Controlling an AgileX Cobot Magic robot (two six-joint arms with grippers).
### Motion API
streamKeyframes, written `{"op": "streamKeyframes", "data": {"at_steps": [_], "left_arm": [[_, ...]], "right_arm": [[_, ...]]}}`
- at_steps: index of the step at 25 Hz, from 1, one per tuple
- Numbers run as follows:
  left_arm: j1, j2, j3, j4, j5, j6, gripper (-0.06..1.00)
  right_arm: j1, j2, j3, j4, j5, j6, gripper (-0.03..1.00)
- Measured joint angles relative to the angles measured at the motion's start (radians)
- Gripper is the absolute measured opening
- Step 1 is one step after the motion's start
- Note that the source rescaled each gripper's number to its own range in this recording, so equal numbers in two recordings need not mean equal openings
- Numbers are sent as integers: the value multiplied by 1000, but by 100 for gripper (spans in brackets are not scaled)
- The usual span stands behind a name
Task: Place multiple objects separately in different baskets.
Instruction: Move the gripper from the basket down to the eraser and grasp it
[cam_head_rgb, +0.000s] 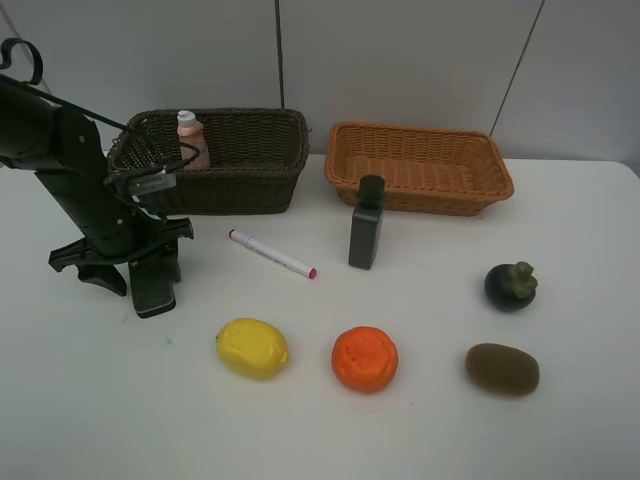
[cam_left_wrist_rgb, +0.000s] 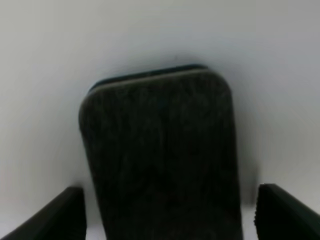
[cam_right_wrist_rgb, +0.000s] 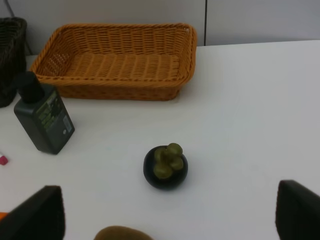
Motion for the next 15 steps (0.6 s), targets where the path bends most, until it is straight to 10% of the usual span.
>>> {"op": "streamKeyframes", "data": {"at_steps": [4,8,15], "left_arm": [[0,0,0,0,-11,0,86],[0,1,0,0,-8,0,58],[0,-3,0,0,19,0,58]], "right_arm": [[0,0,0,0,0,0,100],[0,0,0,0,0,0,100],[0,0,0,0,0,0,100]]}}
